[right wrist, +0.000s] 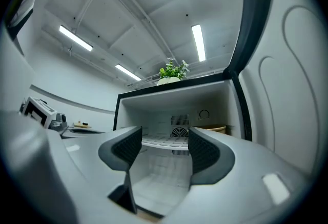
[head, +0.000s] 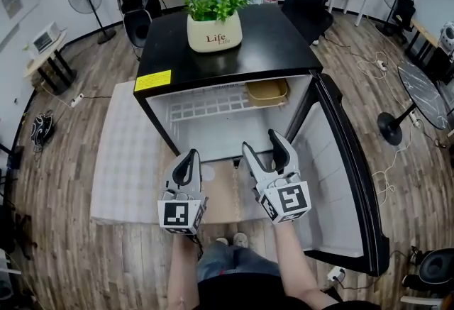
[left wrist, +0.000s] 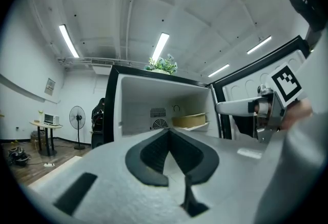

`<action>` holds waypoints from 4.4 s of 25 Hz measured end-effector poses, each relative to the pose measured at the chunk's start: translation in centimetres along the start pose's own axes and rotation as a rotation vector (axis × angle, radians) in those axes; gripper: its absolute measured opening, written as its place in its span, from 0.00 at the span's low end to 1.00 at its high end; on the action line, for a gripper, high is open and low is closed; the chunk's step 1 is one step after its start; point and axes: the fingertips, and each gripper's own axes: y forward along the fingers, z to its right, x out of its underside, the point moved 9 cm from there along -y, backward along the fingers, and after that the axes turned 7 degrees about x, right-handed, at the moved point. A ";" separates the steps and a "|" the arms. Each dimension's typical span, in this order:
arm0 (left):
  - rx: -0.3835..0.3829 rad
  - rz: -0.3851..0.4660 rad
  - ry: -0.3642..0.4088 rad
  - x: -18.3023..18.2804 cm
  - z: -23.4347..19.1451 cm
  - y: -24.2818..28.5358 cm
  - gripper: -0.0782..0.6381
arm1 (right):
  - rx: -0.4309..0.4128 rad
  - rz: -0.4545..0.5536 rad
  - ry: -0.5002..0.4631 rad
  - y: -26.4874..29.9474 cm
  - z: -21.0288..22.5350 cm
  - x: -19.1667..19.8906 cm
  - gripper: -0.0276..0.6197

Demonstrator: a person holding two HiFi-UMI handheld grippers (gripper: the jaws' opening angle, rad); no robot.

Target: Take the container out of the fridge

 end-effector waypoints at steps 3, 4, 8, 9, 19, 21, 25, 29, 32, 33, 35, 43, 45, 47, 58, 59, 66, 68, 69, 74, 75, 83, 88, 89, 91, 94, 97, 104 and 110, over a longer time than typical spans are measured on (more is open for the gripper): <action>0.032 0.014 0.000 -0.3 -0.3 1.5 0.12 | 0.011 -0.036 -0.084 0.8 -0.3 -0.3 0.47; 0.042 0.017 -0.001 -0.3 -0.3 1.9 0.12 | 0.015 -0.052 -0.120 1.0 -0.4 -0.4 0.47; 0.075 0.024 -0.008 -0.6 -0.9 3.2 0.12 | 0.036 -0.109 -0.218 2.1 -0.5 -0.8 0.47; 0.082 0.024 -0.008 -0.7 -1.1 3.5 0.12 | 0.041 -0.125 -0.236 2.4 -0.5 -0.8 0.47; 0.127 0.045 -0.026 -0.7 -1.9 5.0 0.12 | 0.033 -0.379 -0.686 4.9 -0.8 -0.9 0.47; 0.132 0.051 -0.028 -0.7 -2.0 5.2 0.12 | 0.018 -0.423 -0.796 5.5 -0.9 -1.0 0.47; 0.136 0.057 -0.038 -0.5 -2.1 5.4 0.12 | -0.008 -0.519 -1.035 6.8 -0.8 -1.2 0.47; 0.135 0.068 -0.045 -0.6 -2.3 5.5 0.12 | -0.037 -0.581 -1.196 8.0 -0.6 -1.2 0.47; 0.139 0.069 -0.049 -0.6 -2.2 5.7 0.12 | -0.046 -0.610 -1.277 8.7 0.1 -0.9 0.47; 0.140 0.068 -0.050 -0.5 -2.2 5.7 0.12 | -0.048 -0.621 -1.300 8.9 0.3 -0.8 0.47; 0.140 0.067 -0.052 -0.4 -2.2 5.8 0.12 | -0.058 -0.644 -1.335 9.4 0.8 -0.5 0.47; 0.144 0.059 -0.052 -0.2 -2.1 5.8 0.12 | -0.083 -0.681 -1.406 11.3 2.1 0.5 0.47; 0.139 0.058 -0.052 -0.2 -2.3 5.7 0.12 | -0.078 -0.696 -1.419 11.7 2.3 0.5 0.46; 0.135 0.059 -0.053 -0.2 -2.5 5.6 0.12 | -0.071 -0.704 -1.430 12.0 2.2 0.5 0.43; 0.134 0.060 -0.059 0.0 -2.8 5.7 0.12 | -0.041 -0.746 -1.480 12.6 2.4 0.9 0.42; 0.133 0.060 -0.060 0.0 -2.9 5.7 0.12 | -0.035 -0.745 -1.495 12.7 2.4 0.8 0.39; 0.126 0.058 -0.062 0.0 -3.1 5.5 0.12 | -0.038 -0.750 -1.544 13.2 2.4 0.4 0.27; 0.127 0.057 -0.061 0.0 -3.1 5.5 0.12 | -0.040 -0.752 -1.542 13.1 2.4 0.2 0.25; 0.127 0.057 -0.061 0.0 -3.1 5.5 0.12 | -0.042 -0.751 -1.539 13.0 2.3 0.2 0.24; 0.127 0.056 -0.063 0.0 -3.2 5.6 0.12 | -0.074 -0.748 -1.510 12.5 1.8 0.2 0.10; 0.128 0.056 -0.063 0.0 -3.1 5.6 0.12 | -0.079 -0.745 -1.505 12.4 1.7 0.2 0.09; 0.129 0.055 -0.060 0.0 -2.9 5.5 0.12 | -0.096 -0.714 -1.404 11.3 0.7 -0.7 0.09; 0.129 0.056 -0.059 -0.1 -2.9 5.3 0.12 | -0.101 -0.685 -1.271 9.8 -0.1 -1.5 0.09; 0.128 0.056 -0.058 -0.2 -3.0 5.2 0.12 | -0.102 -0.674 -1.240 9.5 -0.4 -1.6 0.09; 0.127 0.057 -0.058 -0.2 -3.0 5.1 0.12 | -0.101 -0.653 -1.185 8.7 -0.8 -1.8 0.08; 0.126 0.058 -0.058 -0.3 -3.0 4.7 0.12 | -0.104 -0.608 -1.102 7.4 -1.6 -2.1 0.08; 0.124 0.055 -0.055 -0.4 -2.9 4.3 0.12 | -0.113 -0.538 -0.970 6.1 -2.3 -2.4 0.08; 0.122 0.047 -0.047 -0.4 -2.6 3.0 0.12 | -0.098 -0.349 -0.677 2.9 -3.2 -2.1 0.08; 0.117 0.042 -0.039 -0.7 -2.5 1.8 0.12 | -0.141 -0.147 -0.391 0.7 -3.1 -2.2 0.08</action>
